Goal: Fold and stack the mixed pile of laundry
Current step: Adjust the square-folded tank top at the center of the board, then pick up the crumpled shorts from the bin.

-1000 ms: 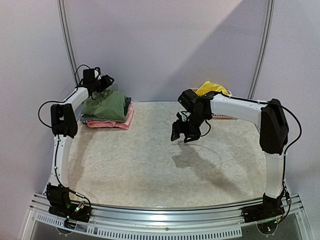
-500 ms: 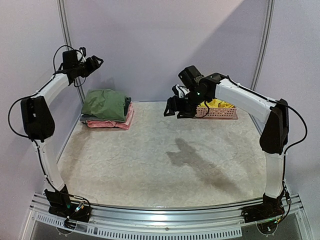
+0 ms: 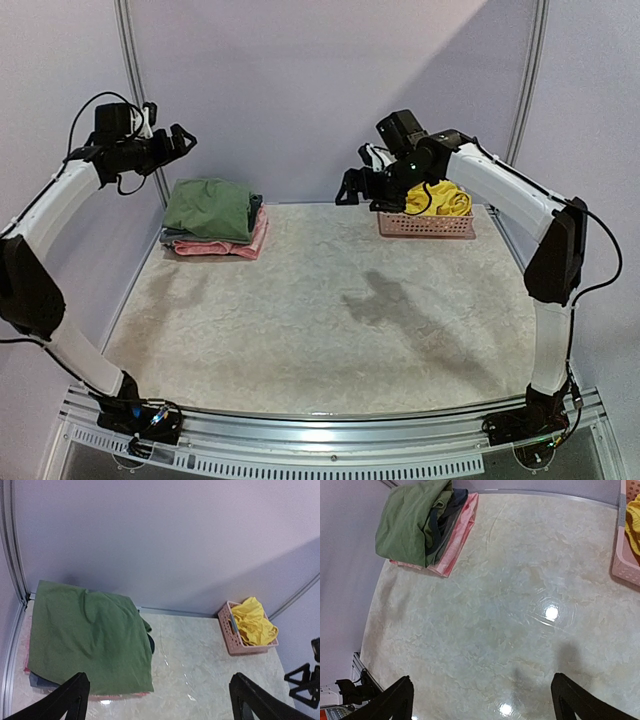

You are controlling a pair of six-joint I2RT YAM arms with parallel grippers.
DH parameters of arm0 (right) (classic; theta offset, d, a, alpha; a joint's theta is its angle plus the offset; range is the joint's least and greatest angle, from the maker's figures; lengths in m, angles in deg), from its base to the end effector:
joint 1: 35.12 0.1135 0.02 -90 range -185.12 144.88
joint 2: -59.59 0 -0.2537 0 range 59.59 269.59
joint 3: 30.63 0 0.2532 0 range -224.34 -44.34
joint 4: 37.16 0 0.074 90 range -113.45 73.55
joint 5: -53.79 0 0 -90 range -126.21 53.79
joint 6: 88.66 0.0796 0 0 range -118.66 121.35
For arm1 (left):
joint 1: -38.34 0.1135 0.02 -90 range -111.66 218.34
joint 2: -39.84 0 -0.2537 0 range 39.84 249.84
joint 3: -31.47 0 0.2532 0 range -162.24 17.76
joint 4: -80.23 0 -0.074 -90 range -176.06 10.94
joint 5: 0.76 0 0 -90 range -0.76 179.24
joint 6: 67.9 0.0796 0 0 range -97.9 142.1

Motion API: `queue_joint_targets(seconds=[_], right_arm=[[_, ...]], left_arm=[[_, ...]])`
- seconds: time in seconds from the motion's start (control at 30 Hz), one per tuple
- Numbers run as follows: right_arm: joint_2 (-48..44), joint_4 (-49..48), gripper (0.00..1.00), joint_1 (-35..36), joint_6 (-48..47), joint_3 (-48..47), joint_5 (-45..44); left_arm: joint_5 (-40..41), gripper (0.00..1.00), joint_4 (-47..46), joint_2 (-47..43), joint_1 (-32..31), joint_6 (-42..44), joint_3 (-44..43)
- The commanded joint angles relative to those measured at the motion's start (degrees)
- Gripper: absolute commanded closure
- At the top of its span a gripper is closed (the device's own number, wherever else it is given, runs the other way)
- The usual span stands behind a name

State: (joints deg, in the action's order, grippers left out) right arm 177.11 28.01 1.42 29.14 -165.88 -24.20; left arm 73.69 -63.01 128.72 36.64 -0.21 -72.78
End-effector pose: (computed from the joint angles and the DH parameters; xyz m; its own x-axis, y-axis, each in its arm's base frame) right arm 0.3767 0.2998 0.3037 -0.8478 -0.0605 -0.5268 -0.3392 0.8256 0.4510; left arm 0.3987 -0.0332 0.3793 -0.4428 -0.3527 -0.8243 0.1189 0.8881 -0.4439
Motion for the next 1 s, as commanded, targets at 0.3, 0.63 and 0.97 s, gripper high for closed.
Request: queue_joint_targets(seconds=[0.3,0.63,0.97], right_arm=[[-7.45,-2.62,0.01,-3.59,-3.31,3.03,-5.05],[-10.07,-9.71,0.01,-18.59,7.04,13.71,1.76],[-2.17,-5.13,0.02,-22.83,0.41,6.38,4.48]], left_arm=[[16.08,0.0,23.25,-12.72,-14.73,5.66,4.55],[30.16,0.0,29.04,-15.46,-15.57,-3.92,10.86],[23.07,0.0,31.84,-14.45,-16.83,-6.84,11.61]])
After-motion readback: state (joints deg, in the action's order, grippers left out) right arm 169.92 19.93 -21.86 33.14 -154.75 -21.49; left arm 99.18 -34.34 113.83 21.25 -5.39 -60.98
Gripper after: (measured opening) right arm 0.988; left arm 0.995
